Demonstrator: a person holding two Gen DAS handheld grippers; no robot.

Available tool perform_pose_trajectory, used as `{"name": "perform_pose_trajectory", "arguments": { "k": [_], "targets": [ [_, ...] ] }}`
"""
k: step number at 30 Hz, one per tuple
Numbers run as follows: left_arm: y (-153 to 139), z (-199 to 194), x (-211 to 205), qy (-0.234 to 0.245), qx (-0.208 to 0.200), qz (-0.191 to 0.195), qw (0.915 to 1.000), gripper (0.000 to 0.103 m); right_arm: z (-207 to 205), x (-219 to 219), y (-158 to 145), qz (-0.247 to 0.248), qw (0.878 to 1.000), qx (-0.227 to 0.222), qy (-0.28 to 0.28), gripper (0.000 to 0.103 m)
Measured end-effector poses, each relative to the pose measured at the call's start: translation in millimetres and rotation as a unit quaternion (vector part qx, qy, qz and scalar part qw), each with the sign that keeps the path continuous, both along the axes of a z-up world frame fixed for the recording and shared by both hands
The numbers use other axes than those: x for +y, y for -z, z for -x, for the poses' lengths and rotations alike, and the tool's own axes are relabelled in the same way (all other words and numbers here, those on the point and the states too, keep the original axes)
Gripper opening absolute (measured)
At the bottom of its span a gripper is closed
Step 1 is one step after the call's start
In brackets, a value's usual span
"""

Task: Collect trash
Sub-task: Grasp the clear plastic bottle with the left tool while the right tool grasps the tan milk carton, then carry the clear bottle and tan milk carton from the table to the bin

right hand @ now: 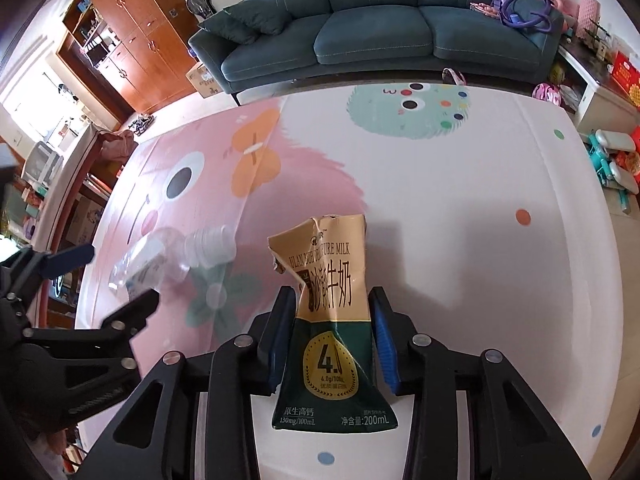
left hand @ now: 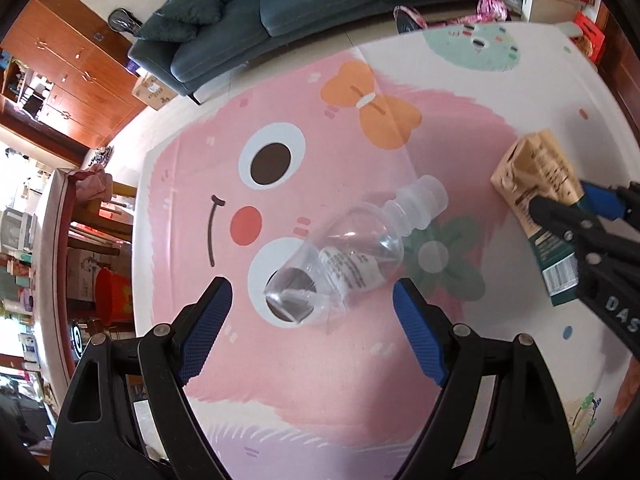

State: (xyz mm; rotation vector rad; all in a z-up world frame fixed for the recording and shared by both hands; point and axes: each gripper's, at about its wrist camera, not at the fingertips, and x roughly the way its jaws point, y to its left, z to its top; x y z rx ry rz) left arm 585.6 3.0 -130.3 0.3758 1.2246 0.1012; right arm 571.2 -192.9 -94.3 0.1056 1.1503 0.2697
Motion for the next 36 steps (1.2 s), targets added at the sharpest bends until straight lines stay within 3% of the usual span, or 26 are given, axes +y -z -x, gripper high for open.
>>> {"name": "perform_pose_trajectory", "arguments": {
  "k": [1, 5, 6, 11, 20, 28, 36],
  "targets": [
    [4.1, -3.5, 0.9, -0.001, 0.006, -0.001, 1.0000, 0.078, -1.2, 0.1, -0.2, -0.001, 1.000, -0.001, 0.000, 0.038],
    [14.9, -12.3, 4.9, -0.008, 0.023, -0.010, 0.9997, 0.046, -0.3, 0.6, -1.0, -0.001, 1.000, -0.008, -0.002, 0.038],
    [16.3, -13.2, 6.9, -0.011, 0.026, -0.009, 0.9996, 0.043, 0.3, 0.6, -0.9, -0.001, 1.000, -0.010, -0.004, 0.037],
    [13.6, -8.7, 14.0, -0.027, 0.016, 0.008, 0.9995, 0.042, 8.3, 2.2, -0.4, 0.003, 1.000, -0.013, -0.015, 0.036],
    [-1.4, 37.7, 15.1, -0.057, -0.011, 0.034, 0.9977, 0.042, 35.9, -10.1, -0.8, -0.024, 1.000, 0.001, -0.010, 0.034],
    [-34.8, 111.5, 25.0, -0.103, -0.029, 0.089, 0.9902, 0.042, 83.3, -23.9, -16.8, -0.055, 0.998, 0.003, -0.005, 0.034],
    [-73.9, 205.6, 36.3, -0.124, -0.051, 0.136, 0.9815, 0.042, 155.4, -25.0, -55.2, -0.069, 0.997, -0.016, -0.011, 0.034]
  ]
}}
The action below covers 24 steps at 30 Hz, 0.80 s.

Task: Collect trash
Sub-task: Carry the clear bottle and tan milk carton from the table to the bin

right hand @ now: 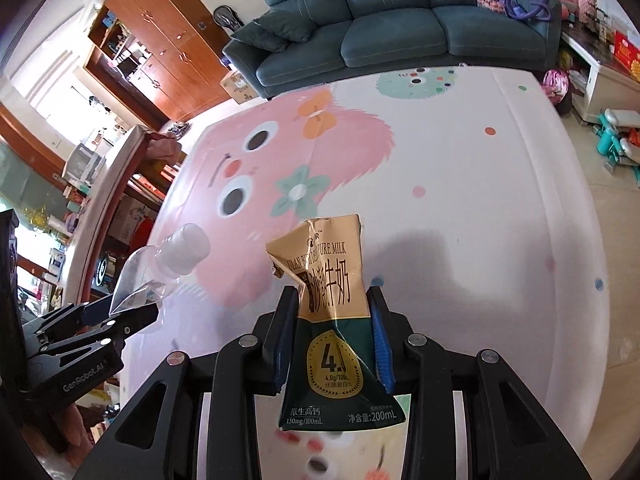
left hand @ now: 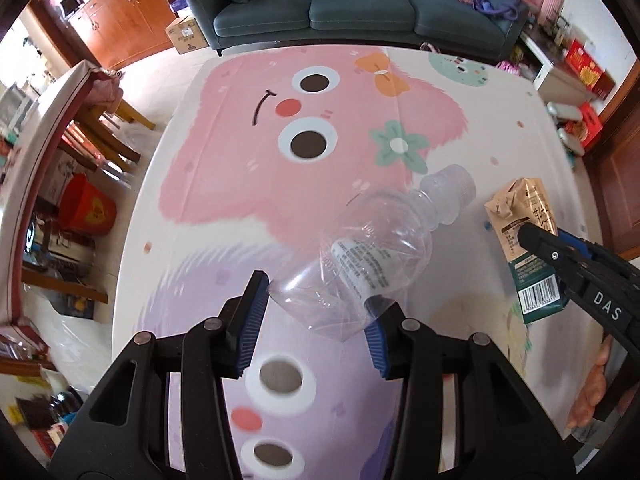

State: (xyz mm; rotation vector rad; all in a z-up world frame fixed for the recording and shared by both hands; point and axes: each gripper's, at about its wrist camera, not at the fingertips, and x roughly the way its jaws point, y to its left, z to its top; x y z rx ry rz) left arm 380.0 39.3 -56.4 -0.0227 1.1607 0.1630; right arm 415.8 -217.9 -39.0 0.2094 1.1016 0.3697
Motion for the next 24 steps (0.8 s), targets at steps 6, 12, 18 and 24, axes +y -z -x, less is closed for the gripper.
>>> {"name": "perform_pose_trajectory", "arguments": {
  "k": [6, 12, 18, 24],
  "targets": [
    [-27.1, 83.3, 17.2, 0.017, -0.027, 0.029, 0.9991, 0.042, 76.2, 7.5, -33.6, 0.005, 0.999, -0.034, 0.024, 0.034],
    [-47.6, 170.0, 34.9, 0.056, -0.054, 0.045, 0.9960, 0.042, 173.7, 24.8, -62.2, 0.005, 0.996, -0.062, 0.068, 0.034],
    [-59.9, 268.7, 59.2, 0.097, -0.076, 0.064, 0.9903, 0.042, 279.4, 61.1, -80.0, 0.024, 0.992, -0.084, 0.092, 0.034],
    [-55.9, 347.3, 86.5, 0.124, -0.076, 0.081, 0.9861, 0.042, 370.5, 94.6, -83.1, 0.041, 0.989, -0.091, 0.108, 0.034]
  ]
}}
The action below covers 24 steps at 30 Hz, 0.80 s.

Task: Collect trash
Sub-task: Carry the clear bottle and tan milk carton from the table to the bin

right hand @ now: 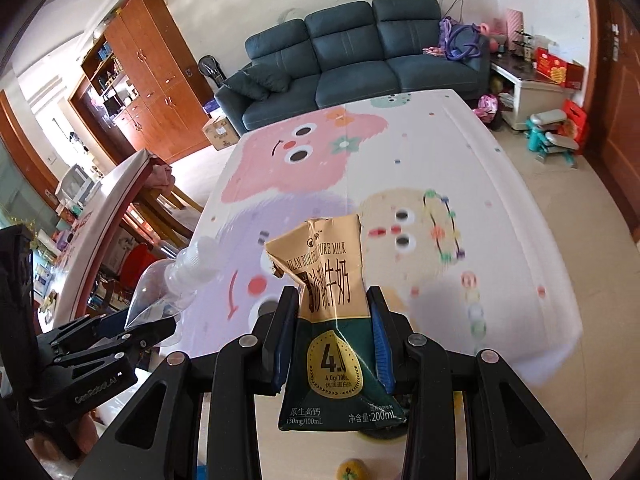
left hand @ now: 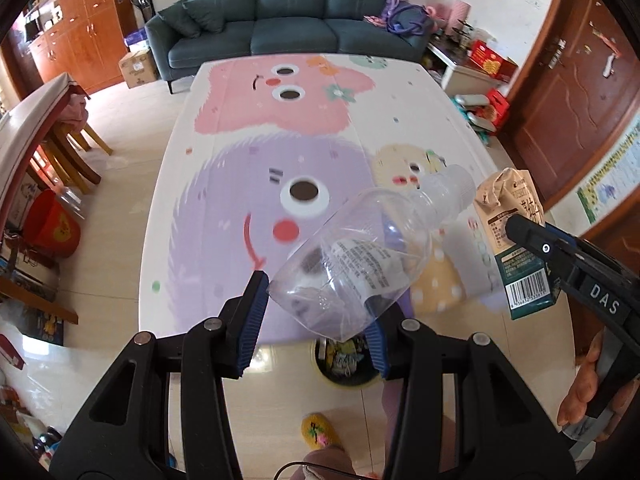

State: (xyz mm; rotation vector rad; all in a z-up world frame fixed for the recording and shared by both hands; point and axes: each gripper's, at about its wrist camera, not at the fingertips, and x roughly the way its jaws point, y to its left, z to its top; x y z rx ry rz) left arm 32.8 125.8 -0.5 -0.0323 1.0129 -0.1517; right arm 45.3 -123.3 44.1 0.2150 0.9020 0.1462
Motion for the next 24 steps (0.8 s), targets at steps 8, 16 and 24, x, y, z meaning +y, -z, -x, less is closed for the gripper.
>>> {"name": "perform_pose_trajectory", "arguments": {
  "k": [8, 16, 24],
  "targets": [
    [16.7, 60.5, 8.6, 0.026, 0.037, 0.012, 0.9989, 0.042, 75.0, 27.4, 10.1, 0.023, 0.999, 0.040, 0.003, 0.034],
    [56.7, 81.6, -7.4, 0.027, 0.080, 0.015, 0.9963, 0.042, 103.4, 8.8, 46.5, 0.020, 0.995, 0.095, 0.023, 0.034],
    [142.8, 87.2, -37.1, 0.016, 0.128, -0.005, 0.9917, 0.042, 114.6, -35.0, 141.4, -0.006, 0.983, 0.175, 0.062, 0.034]
  ]
}}
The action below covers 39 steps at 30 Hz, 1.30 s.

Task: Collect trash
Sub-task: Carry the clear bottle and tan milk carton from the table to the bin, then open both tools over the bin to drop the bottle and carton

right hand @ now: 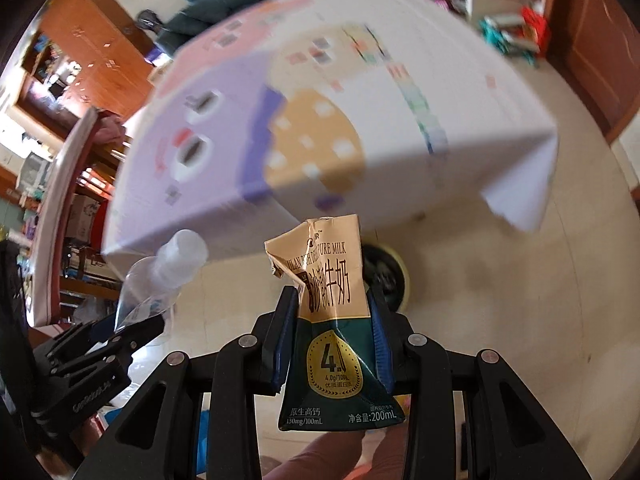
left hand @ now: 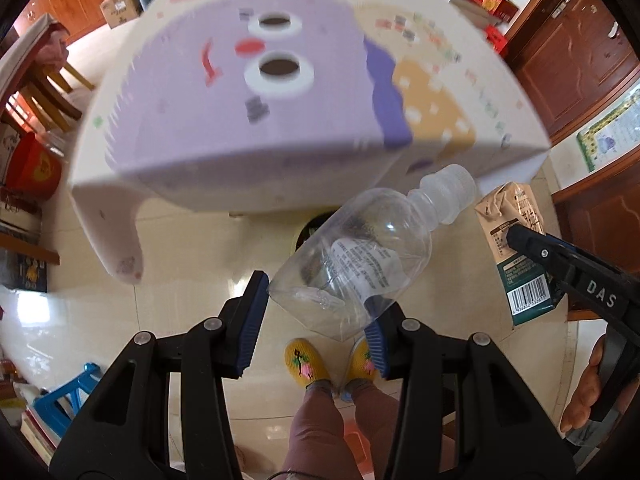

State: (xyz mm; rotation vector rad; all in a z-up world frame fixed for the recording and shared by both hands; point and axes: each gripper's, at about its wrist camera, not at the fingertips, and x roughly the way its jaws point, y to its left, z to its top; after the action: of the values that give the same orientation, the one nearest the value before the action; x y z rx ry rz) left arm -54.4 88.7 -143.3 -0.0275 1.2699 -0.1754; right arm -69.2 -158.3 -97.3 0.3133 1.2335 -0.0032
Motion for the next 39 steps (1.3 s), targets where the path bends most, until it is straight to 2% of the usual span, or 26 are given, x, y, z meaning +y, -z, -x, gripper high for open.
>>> {"name": "perform_pose_trajectory", "arguments": {
  "k": [6, 9, 14, 20, 23, 25, 28, 29, 30, 32, 35, 37, 39],
  "targets": [
    [101.0, -4.4, -28.8, -0.013, 0.031, -0.019, 0.9992, 0.042, -3.8, -20.3, 104.3, -0.019, 0.999, 0.037, 0.026, 0.034],
    [151.7, -14.0, -42.6, -0.024, 0.043, -0.015, 0.9987, 0.042, -9.0, -25.7, 156.9, -0.030, 0.998, 0.052, 0.033, 0.034],
    [227.5, -36.3, -66.5, -0.027, 0.041, -0.011, 0.9987, 0.042, -19.2, -33.0, 238.1, -0.041, 0.997, 0.060, 0.040, 0.035],
    [297.5, -59.1, -82.2, -0.025, 0.026, -0.023, 0.9991, 0.042, -37.8, -36.8, 315.8, -0.058, 0.995, 0.063, 0.049, 0.036],
    [327.8, -66.2, -83.2, -0.027, 0.026, -0.022, 0.9990, 0.043, -44.6, -28.5, 344.3, -0.050, 0.995, 0.070, 0.040, 0.040],
    [347.9, -64.9, -85.6, -0.024, 0.031, -0.023, 0.9990, 0.044, -46.3, -25.0, 360.9, -0.040, 0.996, 0.069, 0.031, 0.056],
    [378.4, -64.7, -81.2, -0.021, 0.052, -0.028, 0.9980, 0.059, -47.2, -21.5, 379.2, -0.020, 0.997, 0.064, 0.032, 0.059],
    [387.2, -65.4, -80.5, -0.023, 0.059, -0.029, 0.9976, 0.067, -47.5, -22.3, 385.0, -0.022, 0.997, 0.065, 0.035, 0.059],
    [390.6, -63.9, -76.5, -0.026, 0.060, -0.030, 0.9974, 0.073, -46.1, -21.5, 389.3, -0.022, 0.997, 0.064, 0.038, 0.059],
    [399.0, -62.9, -74.5, -0.030, 0.060, -0.036, 0.9971, 0.077, -41.3, -20.0, 391.2, -0.021, 0.997, 0.058, 0.039, 0.059],
    [401.3, -58.1, -71.6, -0.030, 0.055, -0.047, 0.9969, 0.078, -35.6, -18.4, 392.1, -0.010, 0.998, 0.042, 0.034, 0.059],
    [393.0, -54.3, -71.4, -0.029, 0.050, -0.049, 0.9971, 0.079, -37.8, -22.7, 400.3, -0.008, 0.999, 0.033, 0.034, 0.059],
    [386.0, -51.7, -69.5, -0.028, 0.042, -0.050, 0.9974, 0.079, -36.4, -21.5, 394.6, -0.004, 0.999, 0.023, 0.033, 0.059]
  ]
}}
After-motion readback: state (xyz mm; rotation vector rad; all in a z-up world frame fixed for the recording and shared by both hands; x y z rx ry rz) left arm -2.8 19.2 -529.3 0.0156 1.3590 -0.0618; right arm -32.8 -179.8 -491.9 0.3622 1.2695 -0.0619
